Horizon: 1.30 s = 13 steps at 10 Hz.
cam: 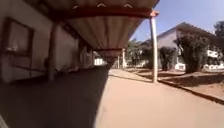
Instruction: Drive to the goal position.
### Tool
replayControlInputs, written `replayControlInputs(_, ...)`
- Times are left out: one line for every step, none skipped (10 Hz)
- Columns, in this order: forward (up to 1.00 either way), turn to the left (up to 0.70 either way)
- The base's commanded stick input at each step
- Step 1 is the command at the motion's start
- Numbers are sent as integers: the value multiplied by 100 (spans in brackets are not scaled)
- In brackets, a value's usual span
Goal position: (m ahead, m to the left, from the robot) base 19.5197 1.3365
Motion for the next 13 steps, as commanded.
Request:
replayControlInputs(85,0)
replayControlInputs(85,0)
replayControlInputs(85,0)
replayControlInputs(85,0)
replayControlInputs(85,0)
replayControlInputs(85,0)
replayControlInputs(85,0)
replayControlInputs(85,0)
replayControlInputs(85,0)
replayControlInputs(85,0)
replayControlInputs(85,0)
replayControlInputs(85,0)
replayControlInputs(85,0)
